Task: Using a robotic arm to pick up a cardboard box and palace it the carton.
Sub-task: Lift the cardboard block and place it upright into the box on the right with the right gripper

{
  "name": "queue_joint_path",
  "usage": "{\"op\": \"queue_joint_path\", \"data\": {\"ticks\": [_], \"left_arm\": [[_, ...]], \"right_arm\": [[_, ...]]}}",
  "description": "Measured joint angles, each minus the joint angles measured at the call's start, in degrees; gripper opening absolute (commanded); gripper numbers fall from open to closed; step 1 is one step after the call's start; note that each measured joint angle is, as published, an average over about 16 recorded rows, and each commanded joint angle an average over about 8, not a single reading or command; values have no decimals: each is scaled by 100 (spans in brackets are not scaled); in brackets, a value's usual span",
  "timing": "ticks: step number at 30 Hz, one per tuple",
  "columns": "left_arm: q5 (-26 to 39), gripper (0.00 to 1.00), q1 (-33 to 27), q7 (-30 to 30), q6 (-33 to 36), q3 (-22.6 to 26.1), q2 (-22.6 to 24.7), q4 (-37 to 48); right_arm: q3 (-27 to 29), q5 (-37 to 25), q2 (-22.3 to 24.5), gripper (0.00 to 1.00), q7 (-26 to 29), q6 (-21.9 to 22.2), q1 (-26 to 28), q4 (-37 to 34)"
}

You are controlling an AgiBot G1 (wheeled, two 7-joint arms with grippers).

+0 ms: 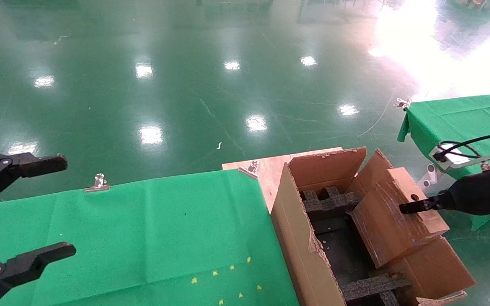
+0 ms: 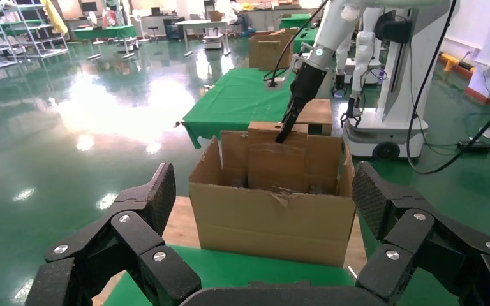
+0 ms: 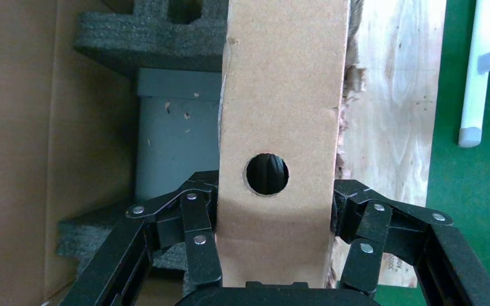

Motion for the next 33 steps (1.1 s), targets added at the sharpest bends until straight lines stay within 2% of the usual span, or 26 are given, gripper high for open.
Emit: {"op": "queue_joint_path", "data": {"ticks": [18,33], "left_arm": [[0,100,0,0,0,0,0,0],[0,100,0,0,0,0,0,0]], "right_arm": [[182,207,-653,0,-256,565,-639,-559],[271,291,-1026,0,-210,986,-1064,-706]]}}
